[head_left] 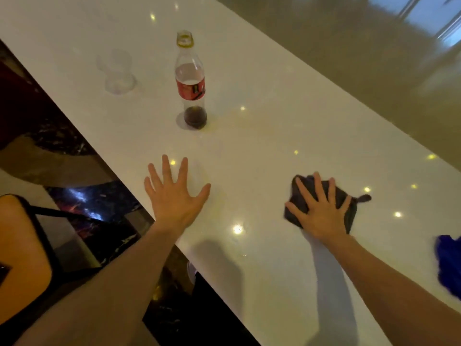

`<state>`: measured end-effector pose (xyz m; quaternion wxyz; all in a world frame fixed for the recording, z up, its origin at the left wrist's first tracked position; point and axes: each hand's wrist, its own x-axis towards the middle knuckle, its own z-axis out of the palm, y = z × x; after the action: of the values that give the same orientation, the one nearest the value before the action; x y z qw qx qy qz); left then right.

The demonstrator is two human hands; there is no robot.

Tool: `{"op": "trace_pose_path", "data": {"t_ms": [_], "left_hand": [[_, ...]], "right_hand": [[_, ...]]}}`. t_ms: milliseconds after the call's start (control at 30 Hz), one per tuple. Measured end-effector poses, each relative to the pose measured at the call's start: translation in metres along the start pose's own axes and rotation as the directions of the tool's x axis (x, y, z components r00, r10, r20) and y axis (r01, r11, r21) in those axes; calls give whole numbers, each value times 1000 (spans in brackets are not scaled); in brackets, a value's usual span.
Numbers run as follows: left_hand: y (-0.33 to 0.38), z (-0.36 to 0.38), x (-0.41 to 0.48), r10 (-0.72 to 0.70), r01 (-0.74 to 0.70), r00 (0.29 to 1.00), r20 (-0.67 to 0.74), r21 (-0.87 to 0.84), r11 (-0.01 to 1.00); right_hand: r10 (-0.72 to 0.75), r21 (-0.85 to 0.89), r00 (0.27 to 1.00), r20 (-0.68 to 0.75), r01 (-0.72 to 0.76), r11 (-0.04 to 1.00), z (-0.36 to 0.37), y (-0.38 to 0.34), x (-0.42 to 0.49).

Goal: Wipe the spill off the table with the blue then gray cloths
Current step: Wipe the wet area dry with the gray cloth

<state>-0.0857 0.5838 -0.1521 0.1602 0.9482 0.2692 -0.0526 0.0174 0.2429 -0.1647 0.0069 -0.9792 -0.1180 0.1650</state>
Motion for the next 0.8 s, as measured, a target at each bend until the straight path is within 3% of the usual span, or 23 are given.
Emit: {"op": "trace_pose_path", "data": {"t_ms": [67,167,300,400,467,567,633,667,733,800], "left_hand": [[-18,2,15,-13,11,1000,29,75,997],[-25,16,24,-5,4,1000,11,107,994],[-26,16,27,-6,2,1000,31,110,994],[-24,15,24,-7,4,1000,25,111,994],[-22,15,22,4,-6,1000,17,112,994],[-19,15,22,7,-9,1000,15,110,994],[-19,16,23,-2,0,1000,10,132,991],[-21,17,23,-6,5,1000,7,139,990],[-21,18,25,-3,3,1000,3,134,991],[-23,18,26,0,-1,1000,11,121,993]], "right_hand": [[81,58,996,-46,-78,995,-13,-43,47],[-45,54,993,-109,51,997,-8,-123,64],[-431,18,893,-129,437,899,47,-174,-65],[-536,8,843,-40,537,843,74,-117,-156],[-491,-28,871,9,491,871,61,-57,-152],[-104,-39,993,-47,102,994,27,-4,-82],[171,54,980,-104,-166,985,5,-23,-17],[242,99,964,-109,-232,968,-1,-49,11],[175,114,976,-130,-160,980,-1,-114,37],[-112,70,977,-179,126,990,20,-179,8]]}}
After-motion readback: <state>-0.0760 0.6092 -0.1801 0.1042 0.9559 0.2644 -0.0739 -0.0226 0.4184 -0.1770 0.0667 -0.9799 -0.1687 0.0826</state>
